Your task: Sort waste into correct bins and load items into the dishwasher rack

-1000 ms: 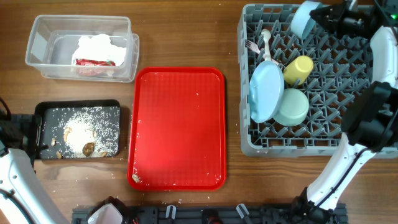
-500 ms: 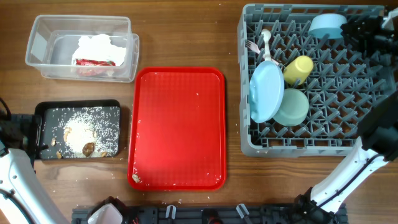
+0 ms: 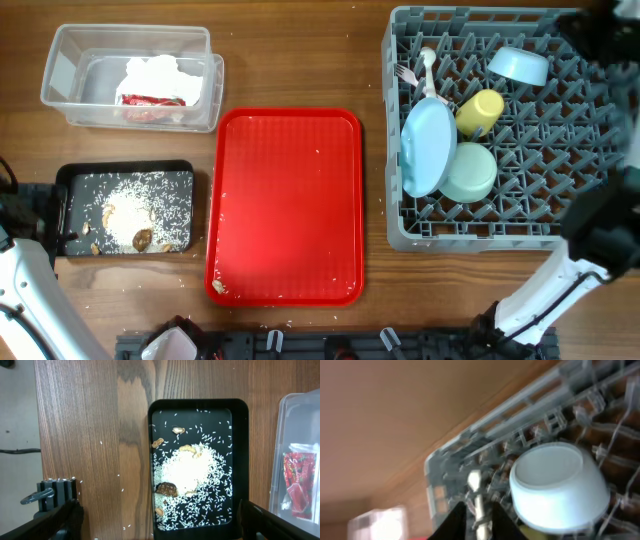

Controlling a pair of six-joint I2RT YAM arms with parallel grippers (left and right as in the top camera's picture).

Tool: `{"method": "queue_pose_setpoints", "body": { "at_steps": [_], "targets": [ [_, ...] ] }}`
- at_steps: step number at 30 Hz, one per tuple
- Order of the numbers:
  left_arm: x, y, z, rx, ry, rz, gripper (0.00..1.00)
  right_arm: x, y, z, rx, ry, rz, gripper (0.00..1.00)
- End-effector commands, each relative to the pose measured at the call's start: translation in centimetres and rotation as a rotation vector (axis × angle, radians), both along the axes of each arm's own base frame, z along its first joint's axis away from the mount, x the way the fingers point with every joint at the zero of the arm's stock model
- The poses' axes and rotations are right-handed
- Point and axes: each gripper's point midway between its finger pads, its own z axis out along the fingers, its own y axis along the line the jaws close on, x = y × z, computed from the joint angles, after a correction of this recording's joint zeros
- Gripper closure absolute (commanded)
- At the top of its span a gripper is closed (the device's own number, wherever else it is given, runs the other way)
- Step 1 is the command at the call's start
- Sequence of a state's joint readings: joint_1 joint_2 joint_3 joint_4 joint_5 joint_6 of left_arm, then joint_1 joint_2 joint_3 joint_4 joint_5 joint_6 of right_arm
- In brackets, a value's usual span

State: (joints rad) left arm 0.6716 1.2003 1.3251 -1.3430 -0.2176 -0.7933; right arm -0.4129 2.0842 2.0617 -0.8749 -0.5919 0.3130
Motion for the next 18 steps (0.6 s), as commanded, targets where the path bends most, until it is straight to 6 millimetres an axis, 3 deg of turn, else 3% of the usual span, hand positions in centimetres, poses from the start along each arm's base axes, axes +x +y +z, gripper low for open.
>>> {"method": "queue_pose_setpoints", "body": {
  "at_steps": [1, 5, 8, 12, 18],
  "targets": [
    [-0.1, 0.1, 0.2, 0.006, -0.004, -0.002, 0.00, 3.1, -0.2, -1.9, -0.300, 0.037, -0.140, 0.84],
    [-0.1, 0.1, 0.2, 0.006, -0.004, -0.001, 0.00, 5.3, 0.8, -4.1, -0.421, 0.043, -0.179, 0.84],
    [-0.1, 0.1, 0.2, 0.006, -0.004, -0.001, 0.00, 5.8, 0.7, -6.5, -0.445, 0.083, -0.186, 0.84],
    [-0.1, 0.1, 0.2, 0.006, -0.004, -0.001, 0.00, 4.8, -0.8, -8.6, -0.488, 0.167, -0.222, 0.85],
    [-0.1, 0.1, 0.2, 0.006, -0.004, -0.001, 0.00, 2.7, -0.5, -10.1, -0.485, 0.271, -0.189, 0.84]
  ]
}}
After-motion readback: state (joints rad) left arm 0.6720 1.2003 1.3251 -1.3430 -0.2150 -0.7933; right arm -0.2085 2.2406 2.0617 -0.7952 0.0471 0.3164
